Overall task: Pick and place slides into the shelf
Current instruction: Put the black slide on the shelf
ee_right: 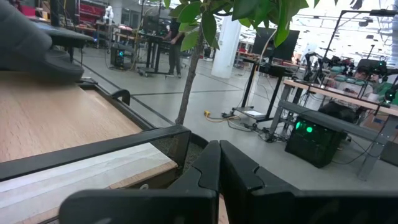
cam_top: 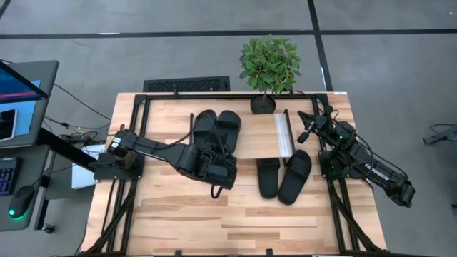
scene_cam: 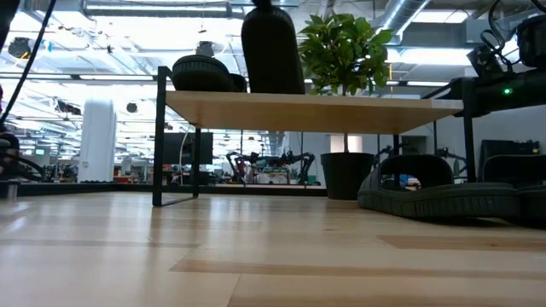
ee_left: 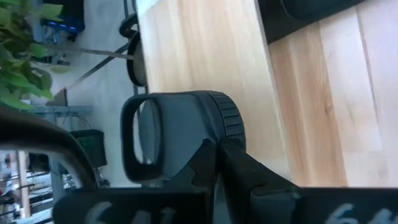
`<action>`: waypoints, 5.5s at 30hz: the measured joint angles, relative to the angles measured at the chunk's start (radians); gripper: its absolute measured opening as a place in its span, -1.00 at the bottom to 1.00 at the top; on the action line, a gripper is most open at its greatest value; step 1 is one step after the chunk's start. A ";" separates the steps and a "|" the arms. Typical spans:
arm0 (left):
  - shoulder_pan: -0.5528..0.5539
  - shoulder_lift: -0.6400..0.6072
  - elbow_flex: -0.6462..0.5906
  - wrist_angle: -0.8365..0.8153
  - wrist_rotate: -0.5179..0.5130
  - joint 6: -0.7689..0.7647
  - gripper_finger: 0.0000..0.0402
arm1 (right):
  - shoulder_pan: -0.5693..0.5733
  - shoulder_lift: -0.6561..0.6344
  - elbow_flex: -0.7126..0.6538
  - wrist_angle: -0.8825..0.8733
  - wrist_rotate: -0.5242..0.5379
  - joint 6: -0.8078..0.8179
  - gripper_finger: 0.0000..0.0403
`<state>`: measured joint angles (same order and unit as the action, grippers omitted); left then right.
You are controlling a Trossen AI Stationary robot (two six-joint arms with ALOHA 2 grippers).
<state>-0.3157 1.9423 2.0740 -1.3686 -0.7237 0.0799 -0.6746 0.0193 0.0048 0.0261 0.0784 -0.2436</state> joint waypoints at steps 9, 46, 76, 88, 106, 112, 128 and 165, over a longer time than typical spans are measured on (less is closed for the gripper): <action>0.040 0.000 -0.110 0.064 0.028 0.015 -1.00 | 0.000 0.000 0.000 0.000 0.000 0.000 -1.00; 0.032 -0.037 -0.328 0.204 0.133 -0.136 -1.00 | 0.000 0.000 0.000 0.000 0.000 0.000 -1.00; 0.025 -0.035 -0.327 0.216 0.103 -0.138 -0.52 | 0.000 0.000 0.000 0.000 0.000 0.000 -1.00; 0.024 -0.034 -0.289 0.112 0.064 -0.145 -0.21 | 0.000 0.000 0.000 0.000 0.000 0.000 -1.00; -0.001 -0.123 0.115 -0.204 -0.044 -0.084 -0.20 | 0.000 0.000 0.000 0.001 0.000 0.000 -1.00; 0.059 -0.192 0.129 -0.203 -0.048 -0.039 -0.20 | 0.000 0.000 0.000 0.001 0.000 0.000 -1.00; 0.263 -0.363 0.128 -0.203 -0.225 0.262 -0.20 | 0.000 0.000 0.000 0.000 0.000 0.000 -1.00; 0.415 -1.249 -1.080 0.932 0.705 0.050 -0.20 | 0.000 0.000 0.000 0.001 0.000 0.000 -1.00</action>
<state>0.0998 0.6931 0.9941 -0.4364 -0.0188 0.1299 -0.6746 0.0196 0.0047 0.0271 0.0784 -0.2436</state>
